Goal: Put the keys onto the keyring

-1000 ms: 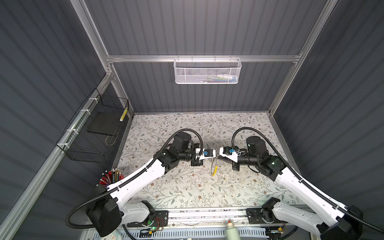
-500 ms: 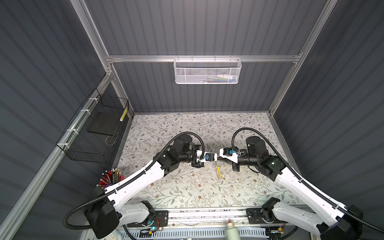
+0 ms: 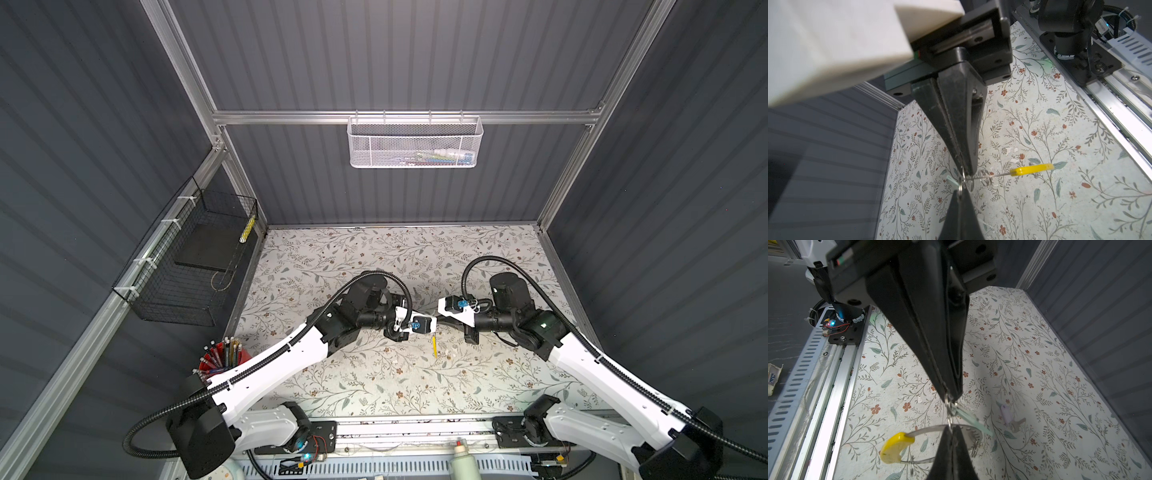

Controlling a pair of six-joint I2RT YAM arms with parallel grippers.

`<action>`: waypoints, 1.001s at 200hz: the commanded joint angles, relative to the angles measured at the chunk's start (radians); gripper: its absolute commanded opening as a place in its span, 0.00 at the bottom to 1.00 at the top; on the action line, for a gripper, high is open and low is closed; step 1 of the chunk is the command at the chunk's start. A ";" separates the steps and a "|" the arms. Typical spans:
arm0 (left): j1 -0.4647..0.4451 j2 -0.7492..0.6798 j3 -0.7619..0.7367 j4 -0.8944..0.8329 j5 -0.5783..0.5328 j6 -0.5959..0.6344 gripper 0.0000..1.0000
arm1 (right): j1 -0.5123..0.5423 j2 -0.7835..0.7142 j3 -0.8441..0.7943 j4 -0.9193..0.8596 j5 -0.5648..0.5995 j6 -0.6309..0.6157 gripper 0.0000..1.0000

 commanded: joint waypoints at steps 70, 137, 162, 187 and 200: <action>-0.035 -0.024 -0.012 -0.064 -0.031 0.139 0.00 | -0.045 -0.001 0.041 -0.019 -0.144 0.041 0.00; -0.058 -0.049 -0.057 0.003 -0.084 0.181 0.00 | -0.095 0.027 0.050 -0.012 -0.248 0.113 0.00; -0.060 -0.048 -0.060 0.012 -0.089 0.172 0.00 | -0.102 0.035 0.047 -0.006 -0.247 0.122 0.00; -0.060 -0.039 -0.058 0.023 -0.086 0.119 0.00 | -0.101 0.030 0.035 0.026 -0.230 0.141 0.00; -0.060 -0.028 -0.054 0.026 -0.086 0.079 0.00 | -0.104 0.028 0.027 0.051 -0.233 0.157 0.00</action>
